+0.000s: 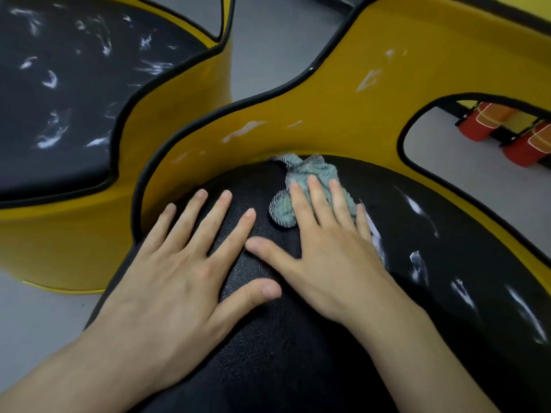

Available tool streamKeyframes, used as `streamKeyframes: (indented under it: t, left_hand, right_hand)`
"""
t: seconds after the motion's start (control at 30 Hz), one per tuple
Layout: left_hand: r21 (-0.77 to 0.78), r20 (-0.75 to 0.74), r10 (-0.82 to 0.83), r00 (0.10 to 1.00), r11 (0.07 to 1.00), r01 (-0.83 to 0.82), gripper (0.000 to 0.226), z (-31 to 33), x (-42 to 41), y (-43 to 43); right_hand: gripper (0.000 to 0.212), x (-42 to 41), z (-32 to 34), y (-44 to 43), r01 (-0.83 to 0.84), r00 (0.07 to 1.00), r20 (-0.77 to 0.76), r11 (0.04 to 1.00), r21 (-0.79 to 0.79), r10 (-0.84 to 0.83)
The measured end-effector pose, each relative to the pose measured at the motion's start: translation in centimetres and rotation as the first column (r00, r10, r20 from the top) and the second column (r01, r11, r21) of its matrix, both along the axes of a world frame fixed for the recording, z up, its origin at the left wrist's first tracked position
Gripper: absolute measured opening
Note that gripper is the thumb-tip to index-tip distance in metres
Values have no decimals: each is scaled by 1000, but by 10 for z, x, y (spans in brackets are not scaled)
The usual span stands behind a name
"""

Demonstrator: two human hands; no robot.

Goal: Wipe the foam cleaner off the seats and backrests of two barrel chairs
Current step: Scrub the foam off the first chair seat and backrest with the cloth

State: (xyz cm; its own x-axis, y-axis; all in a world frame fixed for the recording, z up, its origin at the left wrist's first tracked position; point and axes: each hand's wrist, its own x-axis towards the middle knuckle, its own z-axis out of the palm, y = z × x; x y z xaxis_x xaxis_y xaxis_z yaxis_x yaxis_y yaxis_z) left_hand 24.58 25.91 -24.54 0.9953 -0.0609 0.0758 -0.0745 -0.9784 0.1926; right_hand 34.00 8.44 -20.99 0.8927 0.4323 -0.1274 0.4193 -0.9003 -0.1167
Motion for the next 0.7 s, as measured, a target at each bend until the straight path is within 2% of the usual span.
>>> streamKeyframes:
  t: [0.1, 0.23, 0.37, 0.4, 0.47, 0.57, 0.6, 0.7]
  left_hand:
    - [20, -7, 0, 1000, 1000, 0, 84, 0, 1, 0]
    - [31, -6, -6, 1000, 1000, 6, 90, 1, 1, 0]
    - [36, 14, -9, 1000, 999, 8, 88, 2, 2, -1]
    - [34, 15, -2, 1000, 999, 1, 86, 2, 2, -1]
    - [22, 9, 11, 1000, 1000, -11, 81, 2, 2, -1]
    - [1, 12, 20, 1000, 1000, -20, 75, 1, 2, -1]
    - [-2, 12, 22, 1000, 1000, -22, 75, 1, 2, -1]
    - [-2, 7, 23, 1000, 1000, -23, 74, 1, 1, -1]
  right_hand:
    - [103, -7, -1, 2, -6, 1000, 12, 1000, 6, 6]
    - [96, -66, -14, -28, -40, 998, 55, 998, -52, 43]
    - [48, -105, -44, -58, -45, 963, 253, 983, -176, 90]
    - [47, -106, -47, -60, -54, 959, 265, 983, -175, 100]
    - [59, -100, -43, -57, -55, 971, 225, 987, -148, 88]
    - [78, -65, -16, -30, -50, 998, 27, 992, -112, 53]
    - [77, -50, -7, -20, -42, 999, -15, 995, -94, 41]
    - [70, -25, 1, -12, -77, 997, 31, 997, 24, 77]
